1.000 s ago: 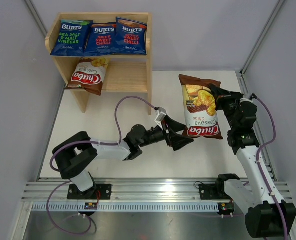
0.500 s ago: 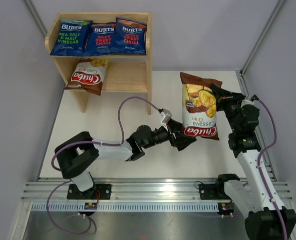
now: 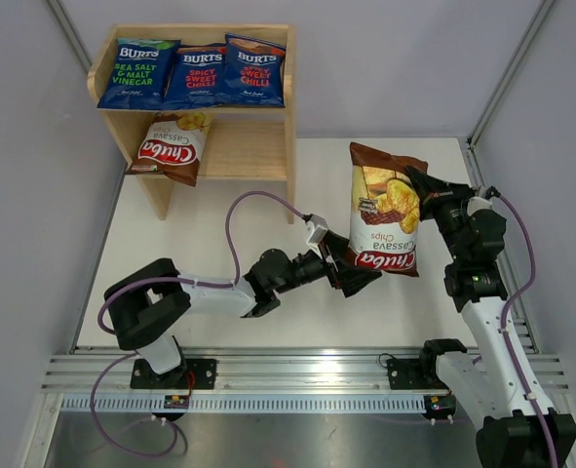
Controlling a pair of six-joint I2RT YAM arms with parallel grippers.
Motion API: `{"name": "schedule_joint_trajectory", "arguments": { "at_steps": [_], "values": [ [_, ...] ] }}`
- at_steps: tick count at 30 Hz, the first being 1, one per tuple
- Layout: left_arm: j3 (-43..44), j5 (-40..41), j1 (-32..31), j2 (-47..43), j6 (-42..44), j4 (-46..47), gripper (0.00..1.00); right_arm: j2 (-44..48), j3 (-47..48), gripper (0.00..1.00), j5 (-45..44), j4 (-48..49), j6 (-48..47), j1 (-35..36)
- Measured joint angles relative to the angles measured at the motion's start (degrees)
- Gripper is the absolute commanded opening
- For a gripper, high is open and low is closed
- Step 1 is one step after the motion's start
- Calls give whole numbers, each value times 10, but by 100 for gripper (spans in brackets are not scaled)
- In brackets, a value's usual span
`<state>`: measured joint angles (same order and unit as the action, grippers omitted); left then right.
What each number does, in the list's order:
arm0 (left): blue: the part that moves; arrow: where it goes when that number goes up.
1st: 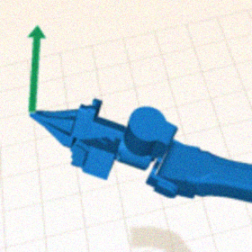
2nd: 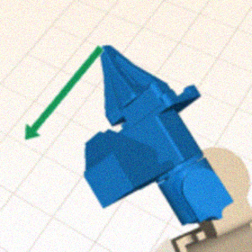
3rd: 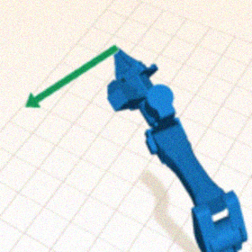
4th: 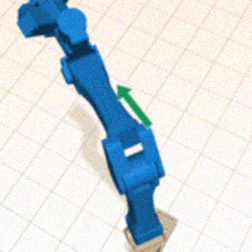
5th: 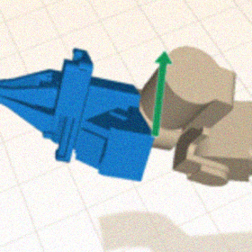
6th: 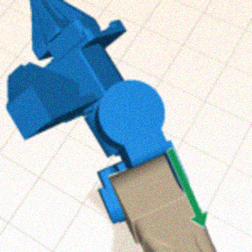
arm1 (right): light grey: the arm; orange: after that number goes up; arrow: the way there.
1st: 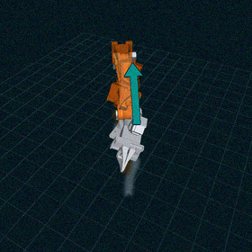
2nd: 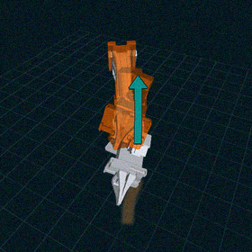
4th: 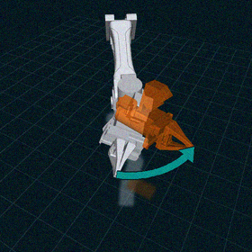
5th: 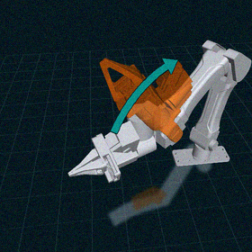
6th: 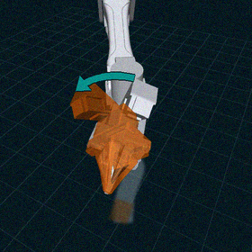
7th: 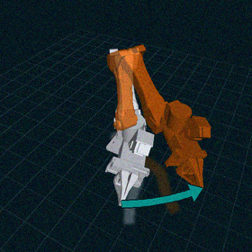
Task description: Place and organize the chips bags onto the shelf
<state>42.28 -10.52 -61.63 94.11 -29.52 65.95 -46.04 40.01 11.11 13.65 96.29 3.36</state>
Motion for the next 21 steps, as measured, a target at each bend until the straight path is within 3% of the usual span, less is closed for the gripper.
{"name": "schedule_joint_trajectory", "arguments": {
  "at_steps": [2, 4, 8, 9, 12, 13, 16, 21],
  "values": [
    [1, -2, 0, 0, -10, 11, 93, 12, -7, 0, 0, 2, 3, 0],
    [5, -7, 0, 0, -23, 17, 78, 23, -12, 0, 0, 3, 6, 0],
    [10, -11, 0, 0, -43, 22, 65, 39, -19, 0, -1, 13, 11, 0],
    [10, -12, 0, 0, -47, 23, 52, 43, -21, 0, -2, 15, 11, 0],
    [9, -12, 1, -2, -57, 24, 33, 53, -26, 0, -6, 10, 5, 0],
    [5, -11, 1, -5, -58, 23, 20, 56, -26, 0, -5, 6, -1, 0],
    [-14, -10, 2, -23, -54, 18, 14, 61, -27, 0, 2, -5, -23, 0],
    [-44, -10, 2, -48, -50, 10, 13, 67, -27, 0, 16, -31, -68, 3]
  ]
}}
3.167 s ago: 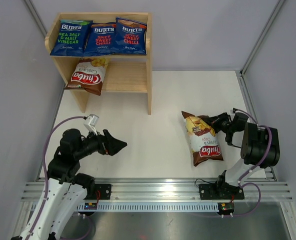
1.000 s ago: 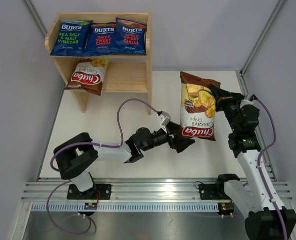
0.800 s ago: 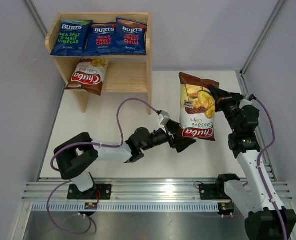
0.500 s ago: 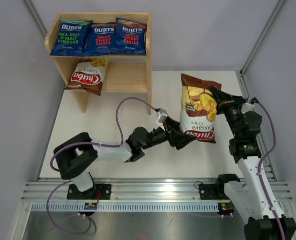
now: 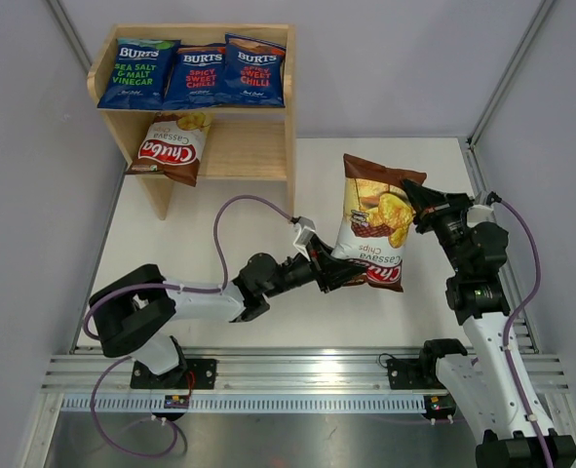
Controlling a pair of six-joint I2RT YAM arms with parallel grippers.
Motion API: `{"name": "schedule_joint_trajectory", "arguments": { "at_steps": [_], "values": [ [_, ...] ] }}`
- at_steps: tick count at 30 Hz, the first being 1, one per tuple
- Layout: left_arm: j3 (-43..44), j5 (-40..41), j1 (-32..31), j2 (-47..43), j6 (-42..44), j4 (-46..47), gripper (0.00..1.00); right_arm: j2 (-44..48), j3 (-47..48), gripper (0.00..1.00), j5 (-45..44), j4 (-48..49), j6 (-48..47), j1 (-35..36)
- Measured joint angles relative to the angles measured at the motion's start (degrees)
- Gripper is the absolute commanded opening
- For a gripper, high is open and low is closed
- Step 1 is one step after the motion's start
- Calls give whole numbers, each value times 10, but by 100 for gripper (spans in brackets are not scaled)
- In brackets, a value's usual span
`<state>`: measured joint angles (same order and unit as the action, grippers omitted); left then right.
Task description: Place and organize the chips bags onto the shelf
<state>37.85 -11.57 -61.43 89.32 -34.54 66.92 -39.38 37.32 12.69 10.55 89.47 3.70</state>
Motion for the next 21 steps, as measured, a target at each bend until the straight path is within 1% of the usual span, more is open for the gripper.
{"name": "schedule_joint_trajectory", "arguments": {
  "at_steps": [2, 4, 6, 7, 8, 11, 12, 14, 15, 17, 18, 20, 21],
  "values": [
    [-9, -1, 0, -7, 0, 0, 10, 2, 0, 0, 6, -9, -18, 1],
    [-14, -4, 0, -13, 2, -7, 7, 7, 0, 3, 9, -19, -35, 1],
    [-19, -9, 0, -21, 3, -13, 6, 15, 2, 6, 10, -29, -53, 1],
    [-22, -13, 0, -25, 5, -14, 5, 18, 4, 9, 13, -35, -61, 1],
    [-26, -15, 0, -31, 7, -14, 5, 21, 9, 16, 18, -41, -71, 1],
    [-41, -19, 0, -57, 16, -20, 5, 28, 21, 17, 34, -50, -101, 2],
    [-45, -22, 0, -66, 17, -23, 5, 31, 24, 21, 38, -54, -111, 2],
    [-49, -28, 0, -78, 20, -30, 4, 40, 28, 42, 44, -61, -130, 3],
    [-50, -35, 0, -83, 19, -35, 4, 45, 30, 46, 44, -63, -141, 3],
    [-51, -55, -1, -94, 19, -43, 3, 55, 38, 57, 44, -80, -170, 3],
    [-51, -67, -1, -100, 18, -47, 3, 58, 47, 70, 45, -94, -189, 3],
    [-51, -95, -1, -114, 17, -54, 1, 59, 77, 77, 46, -134, -241, 2],
    [-52, -110, -1, -123, 16, -59, 0, 58, 93, 82, 50, -154, -269, 2]
  ]
}}
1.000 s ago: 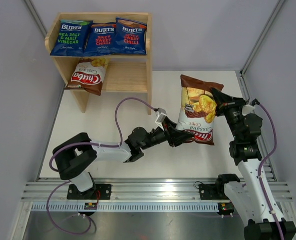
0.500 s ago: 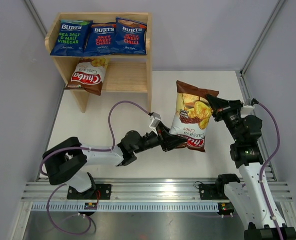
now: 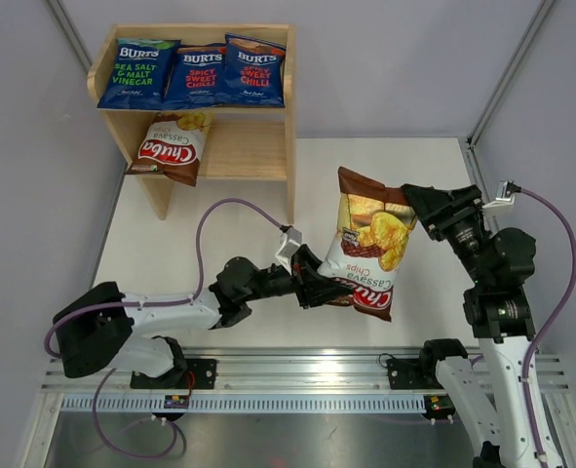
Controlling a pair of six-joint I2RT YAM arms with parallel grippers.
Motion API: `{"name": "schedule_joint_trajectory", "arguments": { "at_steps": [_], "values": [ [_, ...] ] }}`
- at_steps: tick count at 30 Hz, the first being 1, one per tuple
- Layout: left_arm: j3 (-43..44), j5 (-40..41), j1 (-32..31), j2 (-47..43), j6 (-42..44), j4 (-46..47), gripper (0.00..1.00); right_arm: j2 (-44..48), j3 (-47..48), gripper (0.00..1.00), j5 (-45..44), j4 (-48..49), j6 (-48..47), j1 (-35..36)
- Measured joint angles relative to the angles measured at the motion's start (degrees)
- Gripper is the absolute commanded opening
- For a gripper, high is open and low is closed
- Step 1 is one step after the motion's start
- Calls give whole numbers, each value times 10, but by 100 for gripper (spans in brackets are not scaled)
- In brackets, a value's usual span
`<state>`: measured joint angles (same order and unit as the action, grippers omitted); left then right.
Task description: Place and organize the chips bags onto the shelf
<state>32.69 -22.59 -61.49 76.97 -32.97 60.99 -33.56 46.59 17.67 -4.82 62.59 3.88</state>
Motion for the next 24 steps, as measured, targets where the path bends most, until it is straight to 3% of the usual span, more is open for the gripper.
{"name": "schedule_joint_trajectory", "arguments": {
  "at_steps": [3, 10, 18, 24],
  "values": [
    [-10, -51, 0, -37, 1, -20, 0, -9, 76, 89, 31, -84, -113, 0],
    [-54, -154, -1, -155, 26, -100, 0, 12, 213, 90, 175, -285, -361, 0],
    [-69, -212, -5, -283, 87, -302, 4, 27, 221, 90, 354, -358, -468, 34],
    [-61, -217, -5, -331, 127, -433, 3, 28, 221, 90, 391, -389, -500, 102]
  ]
}}
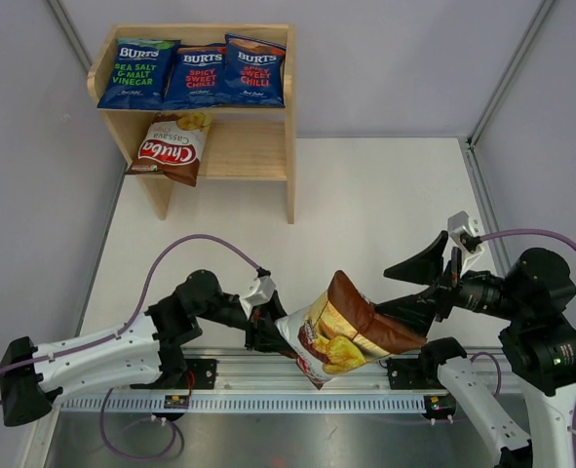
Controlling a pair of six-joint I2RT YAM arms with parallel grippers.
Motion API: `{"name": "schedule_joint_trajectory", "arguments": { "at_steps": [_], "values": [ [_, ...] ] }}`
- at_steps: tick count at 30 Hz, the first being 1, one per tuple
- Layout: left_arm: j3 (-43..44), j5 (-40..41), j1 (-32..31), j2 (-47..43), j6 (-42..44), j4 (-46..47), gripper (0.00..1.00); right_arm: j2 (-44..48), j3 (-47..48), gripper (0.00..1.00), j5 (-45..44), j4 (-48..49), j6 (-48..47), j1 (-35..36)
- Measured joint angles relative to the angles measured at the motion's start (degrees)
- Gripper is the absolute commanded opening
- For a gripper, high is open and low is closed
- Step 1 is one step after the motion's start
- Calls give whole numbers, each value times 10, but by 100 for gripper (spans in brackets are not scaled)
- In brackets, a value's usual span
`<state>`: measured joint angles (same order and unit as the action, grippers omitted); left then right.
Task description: Place and organize the chips bags onto the shelf
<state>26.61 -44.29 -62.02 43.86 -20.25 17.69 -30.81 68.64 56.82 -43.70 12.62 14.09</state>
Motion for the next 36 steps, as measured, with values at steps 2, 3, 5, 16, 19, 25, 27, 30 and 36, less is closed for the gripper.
{"name": "schedule_joint_trajectory", "arguments": {
  "at_steps": [2, 3, 5, 16, 19, 25, 27, 30, 36],
  "values": [
    [8, -3, 0, -2, 8, -23, 2, 0, -2, 89, 3, 0, 6, 7],
    [13, -3, 0, -2, 11, -35, 2, 0, -5, 89, 4, 0, 9, 11],
    [24, -3, 0, -2, 19, -62, 0, 0, -11, 92, 0, -3, 13, 19],
    [34, 19, 0, 5, 38, -125, 0, -1, 30, 99, -129, -61, 51, 28],
    [34, 21, 2, 7, 37, -125, 0, 1, 37, 100, -143, -69, 57, 28],
    [34, 0, 2, 7, 33, -101, 0, 10, 34, 99, -126, -97, 20, 28],
    [34, -12, 2, 10, 30, -89, 0, 27, 20, 99, -88, -94, 4, 29],
    [35, -28, 2, 19, 26, -75, 0, 55, -13, 99, -23, -85, -5, 29],
    [51, -62, 2, 52, 23, -68, 0, 61, -23, 99, -20, -87, -17, 29]
  ]
}}
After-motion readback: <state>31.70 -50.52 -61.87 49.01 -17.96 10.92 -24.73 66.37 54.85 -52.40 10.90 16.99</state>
